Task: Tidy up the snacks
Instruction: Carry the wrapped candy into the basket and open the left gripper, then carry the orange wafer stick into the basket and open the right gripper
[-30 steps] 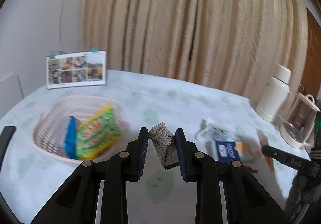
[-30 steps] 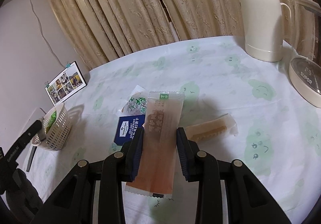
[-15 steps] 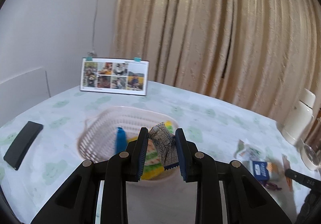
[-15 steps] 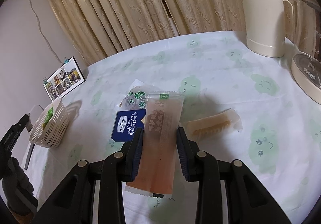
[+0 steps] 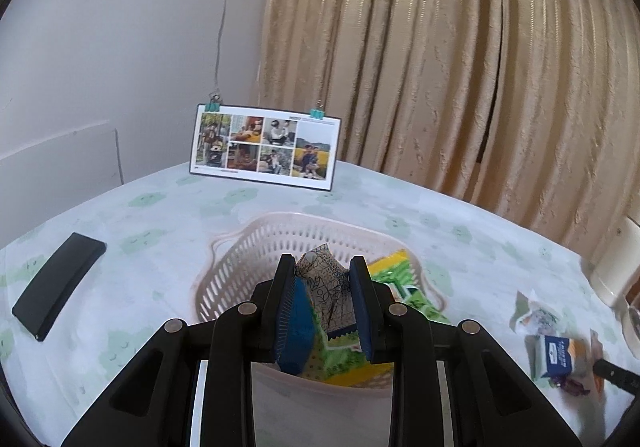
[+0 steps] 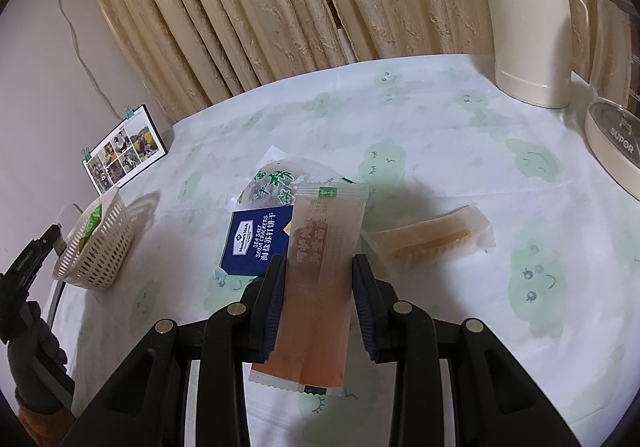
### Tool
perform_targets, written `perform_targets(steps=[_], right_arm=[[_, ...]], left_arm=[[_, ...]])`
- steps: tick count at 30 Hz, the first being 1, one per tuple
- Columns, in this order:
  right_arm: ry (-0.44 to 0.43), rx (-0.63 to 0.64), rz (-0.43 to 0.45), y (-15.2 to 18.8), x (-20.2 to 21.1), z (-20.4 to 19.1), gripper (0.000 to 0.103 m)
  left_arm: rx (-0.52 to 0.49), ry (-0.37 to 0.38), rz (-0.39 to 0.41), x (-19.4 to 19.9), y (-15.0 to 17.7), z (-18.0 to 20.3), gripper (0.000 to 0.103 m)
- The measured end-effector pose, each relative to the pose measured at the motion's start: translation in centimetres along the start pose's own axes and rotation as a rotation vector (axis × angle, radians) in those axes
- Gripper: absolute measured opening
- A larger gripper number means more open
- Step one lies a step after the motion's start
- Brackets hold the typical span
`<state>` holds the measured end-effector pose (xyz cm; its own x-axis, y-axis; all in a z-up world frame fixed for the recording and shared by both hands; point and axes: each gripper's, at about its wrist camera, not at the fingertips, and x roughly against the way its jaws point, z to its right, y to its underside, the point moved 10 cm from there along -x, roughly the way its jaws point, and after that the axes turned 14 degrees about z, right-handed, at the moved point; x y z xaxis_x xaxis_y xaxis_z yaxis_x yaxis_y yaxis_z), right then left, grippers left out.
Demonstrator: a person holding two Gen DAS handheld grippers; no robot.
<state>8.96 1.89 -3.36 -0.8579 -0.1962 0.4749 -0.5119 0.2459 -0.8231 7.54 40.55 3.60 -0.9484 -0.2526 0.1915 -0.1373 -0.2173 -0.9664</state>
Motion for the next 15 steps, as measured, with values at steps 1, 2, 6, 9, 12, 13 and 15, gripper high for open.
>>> perform_targets(steps=[1, 2, 6, 9, 12, 13, 15], right_arm=[[-0.001, 0.001, 0.000, 0.0, 0.0, -0.1, 0.030], [-0.003, 0.002, 0.000, 0.0, 0.0, -0.2, 0.030], [-0.009, -0.001, 0.004, 0.0, 0.0, -0.4, 0.030], [-0.015, -0.005, 0.009, -0.1, 0.0, -0.8, 0.030], [-0.023, -0.002, 0.009, -0.1, 0.0, -1.4, 0.030], [-0.026, 0.001, 0.008, -0.1, -0.1, -1.7, 0.030], [-0.041, 0.008, 0.007, -0.4, -0.2, -2.7, 0.030]], left_arm=[[0.007, -0.005, -0.002, -0.2, 0.1, -0.2, 0.031], [0.016, -0.006, -0.009, -0.4, 0.3, -0.4, 0.034], [0.028, -0.012, -0.003, -0.6, 0.5, -0.6, 0.050], [0.012, -0.023, 0.019, -0.4, 0.4, -0.5, 0.051], [0.008, -0.041, 0.044, -0.1, 0.2, -0.6, 0.052], [0.008, -0.046, 0.050, 0.0, 0.1, -0.8, 0.053], [0.011, -0.057, 0.066, 0.2, 0.0, -1.1, 0.053]])
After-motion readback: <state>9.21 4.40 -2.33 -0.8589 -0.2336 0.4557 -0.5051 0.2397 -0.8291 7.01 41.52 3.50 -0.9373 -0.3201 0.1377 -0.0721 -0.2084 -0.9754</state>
